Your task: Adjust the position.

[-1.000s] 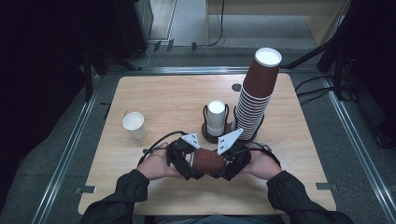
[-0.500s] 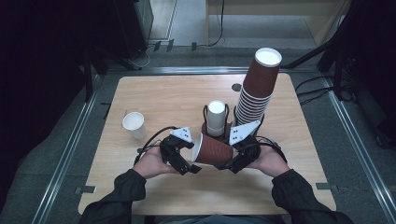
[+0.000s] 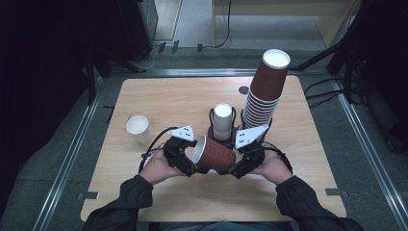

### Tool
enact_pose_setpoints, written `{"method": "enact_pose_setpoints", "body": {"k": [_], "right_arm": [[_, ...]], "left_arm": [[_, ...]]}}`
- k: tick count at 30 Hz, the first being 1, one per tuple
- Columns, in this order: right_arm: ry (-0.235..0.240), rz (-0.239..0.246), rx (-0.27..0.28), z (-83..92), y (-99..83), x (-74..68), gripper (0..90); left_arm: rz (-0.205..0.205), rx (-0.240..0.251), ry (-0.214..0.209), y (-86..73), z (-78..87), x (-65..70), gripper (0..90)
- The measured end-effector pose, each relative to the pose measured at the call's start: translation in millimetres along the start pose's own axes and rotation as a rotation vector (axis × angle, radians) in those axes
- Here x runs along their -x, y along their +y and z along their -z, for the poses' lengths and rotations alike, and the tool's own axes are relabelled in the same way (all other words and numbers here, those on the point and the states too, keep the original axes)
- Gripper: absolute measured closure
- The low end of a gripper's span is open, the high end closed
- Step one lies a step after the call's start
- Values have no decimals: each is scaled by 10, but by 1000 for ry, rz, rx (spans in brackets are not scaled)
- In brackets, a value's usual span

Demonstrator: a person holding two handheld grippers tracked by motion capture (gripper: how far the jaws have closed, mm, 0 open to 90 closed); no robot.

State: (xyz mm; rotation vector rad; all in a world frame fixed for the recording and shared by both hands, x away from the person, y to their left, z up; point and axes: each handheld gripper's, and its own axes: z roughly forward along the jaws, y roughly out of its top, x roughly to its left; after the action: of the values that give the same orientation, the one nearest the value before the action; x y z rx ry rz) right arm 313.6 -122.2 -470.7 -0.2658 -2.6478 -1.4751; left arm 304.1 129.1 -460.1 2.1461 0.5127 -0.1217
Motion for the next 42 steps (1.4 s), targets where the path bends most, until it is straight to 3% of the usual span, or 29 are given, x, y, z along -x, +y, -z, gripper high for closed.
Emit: {"method": "enact_pose_setpoints", "body": {"k": [11,21,26,30,33,34,36,37,42], "right_arm": [[18,-13,-9,-79,-10,9,214],[26,-42,-22,-63,8,10,209],[11,-70,-45,-40,14,13,146],[-13,-44,-62,10,-1,13,145],[-22,-39,-73,16,-12,12,145],[-21,-36,-81,-5,-31,23,145],[-14,-46,-89,-22,-42,23,146],[-13,-43,-107,-69,-64,22,145],[-22,-22,-180,-207,-114,2,145]], "left_arm": [[3,50,-12,3,63,-5,53],[-5,42,-36,25,105,-11,110],[-24,5,-14,24,128,-9,110],[-25,-31,6,15,147,-20,110],[-23,-84,33,14,130,-28,110],[-21,-123,48,13,109,-34,109],[-23,-138,58,10,94,-33,109],[-30,-175,68,8,64,-33,109],[-55,-221,90,0,3,-10,106]]}}
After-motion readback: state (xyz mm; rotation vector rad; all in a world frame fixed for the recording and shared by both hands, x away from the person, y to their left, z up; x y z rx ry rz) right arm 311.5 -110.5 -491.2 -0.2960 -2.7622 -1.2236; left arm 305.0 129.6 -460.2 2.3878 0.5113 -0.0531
